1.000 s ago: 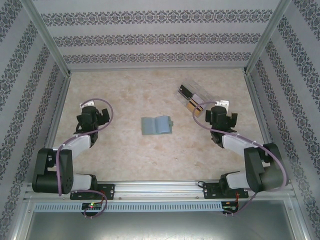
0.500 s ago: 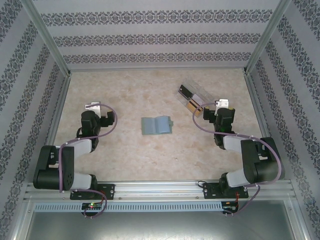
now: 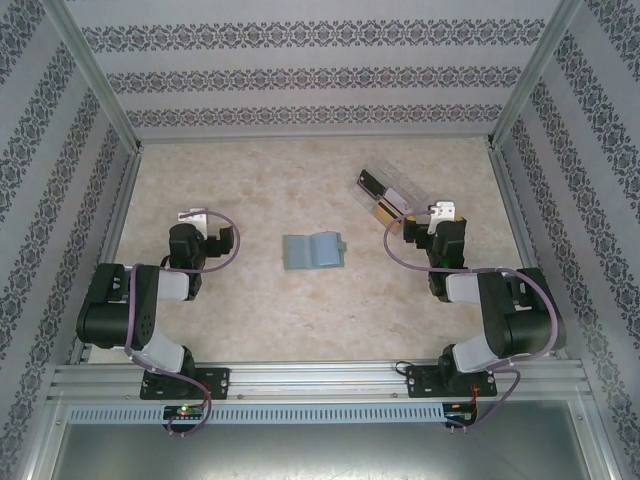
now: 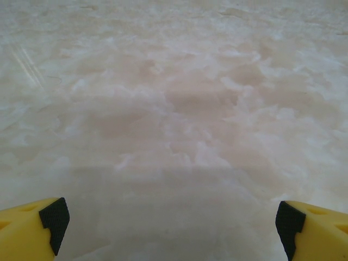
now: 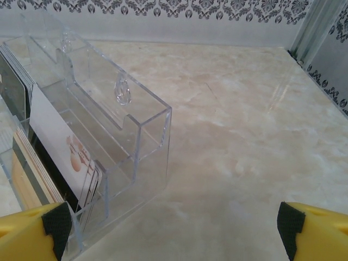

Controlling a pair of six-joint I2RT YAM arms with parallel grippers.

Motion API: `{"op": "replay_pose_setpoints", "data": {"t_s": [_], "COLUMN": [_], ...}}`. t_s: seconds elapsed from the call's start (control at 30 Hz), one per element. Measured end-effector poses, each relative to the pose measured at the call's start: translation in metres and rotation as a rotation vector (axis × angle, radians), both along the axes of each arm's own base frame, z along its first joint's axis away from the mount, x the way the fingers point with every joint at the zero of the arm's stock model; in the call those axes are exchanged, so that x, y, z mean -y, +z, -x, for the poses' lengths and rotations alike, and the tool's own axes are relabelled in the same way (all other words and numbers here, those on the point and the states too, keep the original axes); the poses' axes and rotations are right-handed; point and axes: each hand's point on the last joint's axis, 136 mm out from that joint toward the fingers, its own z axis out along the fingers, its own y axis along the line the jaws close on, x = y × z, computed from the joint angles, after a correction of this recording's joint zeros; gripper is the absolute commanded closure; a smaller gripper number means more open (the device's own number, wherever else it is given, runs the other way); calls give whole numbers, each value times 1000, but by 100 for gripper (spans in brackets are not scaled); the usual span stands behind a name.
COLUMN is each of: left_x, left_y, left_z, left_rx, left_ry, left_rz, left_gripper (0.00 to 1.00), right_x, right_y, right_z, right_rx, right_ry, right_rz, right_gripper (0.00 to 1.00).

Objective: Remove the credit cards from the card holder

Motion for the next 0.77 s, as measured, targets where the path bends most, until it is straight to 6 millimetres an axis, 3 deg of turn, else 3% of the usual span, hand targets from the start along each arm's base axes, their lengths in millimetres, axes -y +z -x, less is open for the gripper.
{"op": "replay_pose_setpoints", "data": {"t_s": [0.27, 0.77], "left_x": [0, 0], "left_y": [1, 4], "left_z": [0, -3], "left_rx": [3, 11], "left_ry": [-4, -7], "left_rz": [-5, -9], "left_gripper": [0, 1], "right_x": [10, 10], "right_y": [0, 0], "right_z": [0, 0], "right_rx": [2, 2], "right_ry": [-31, -32], "right_rz": [-16, -19], "right_gripper": [2, 2]}}
